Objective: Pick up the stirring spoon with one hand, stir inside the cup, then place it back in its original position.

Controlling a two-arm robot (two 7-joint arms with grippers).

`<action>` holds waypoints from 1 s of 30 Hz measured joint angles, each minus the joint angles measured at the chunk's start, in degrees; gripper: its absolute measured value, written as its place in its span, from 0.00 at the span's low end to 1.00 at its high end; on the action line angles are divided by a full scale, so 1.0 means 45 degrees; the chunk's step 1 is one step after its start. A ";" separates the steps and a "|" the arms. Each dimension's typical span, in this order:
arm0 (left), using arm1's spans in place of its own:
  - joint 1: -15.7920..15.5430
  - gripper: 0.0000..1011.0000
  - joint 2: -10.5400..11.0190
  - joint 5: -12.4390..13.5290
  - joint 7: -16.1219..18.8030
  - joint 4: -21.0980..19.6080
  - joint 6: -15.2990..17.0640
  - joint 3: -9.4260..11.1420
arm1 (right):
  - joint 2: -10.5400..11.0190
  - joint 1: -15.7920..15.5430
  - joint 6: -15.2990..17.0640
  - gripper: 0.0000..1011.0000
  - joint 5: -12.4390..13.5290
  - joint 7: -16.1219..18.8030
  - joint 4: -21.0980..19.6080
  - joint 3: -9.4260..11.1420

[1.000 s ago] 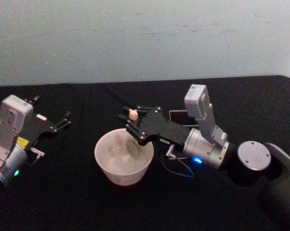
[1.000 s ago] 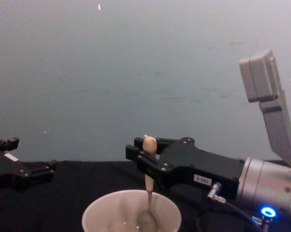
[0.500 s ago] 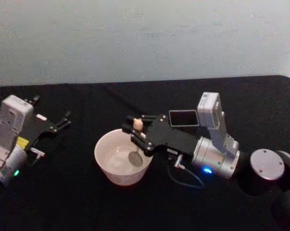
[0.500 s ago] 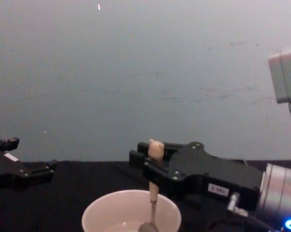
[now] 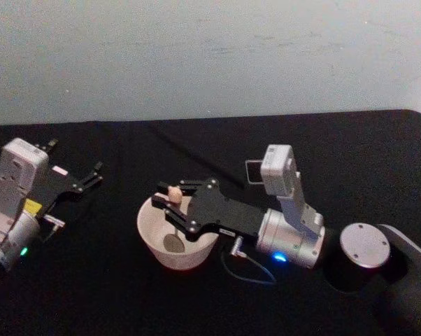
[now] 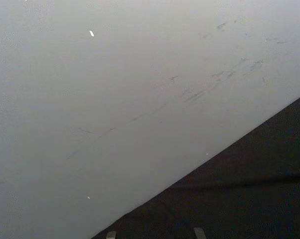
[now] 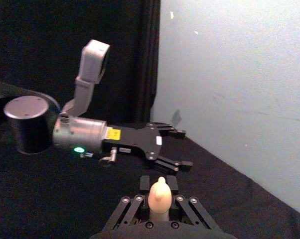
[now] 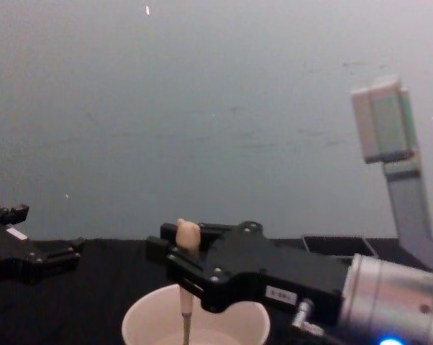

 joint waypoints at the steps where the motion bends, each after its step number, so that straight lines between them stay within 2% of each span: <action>1: 0.0000 0.99 0.0000 -0.0001 0.0000 0.0000 0.0000 0.0000 | -0.0069 0.0060 -0.0011 0.20 -0.0036 -0.0057 0.0095 -0.0012; 8: 0.0000 0.99 0.0000 0.0000 0.0000 0.0000 0.0000 0.0000 | -0.0703 0.0646 -0.0147 0.20 -0.0307 -0.0621 0.1101 0.0088; 12: 0.0000 0.99 0.0000 0.0000 0.0000 0.0000 0.0000 -0.0001 | -0.0806 0.0807 -0.0194 0.20 -0.0410 -0.0750 0.1428 0.0219; 24: -0.0001 0.99 0.0000 0.0000 0.0000 0.0000 0.0000 0.0000 | -0.0728 0.0844 -0.0220 0.20 -0.0549 -0.0838 0.1599 0.0512; 30: 0.0001 0.99 0.0000 0.0000 0.0000 0.0000 0.0000 0.0000 | -0.0524 0.0742 -0.0206 0.20 -0.0552 -0.0839 0.1426 0.0688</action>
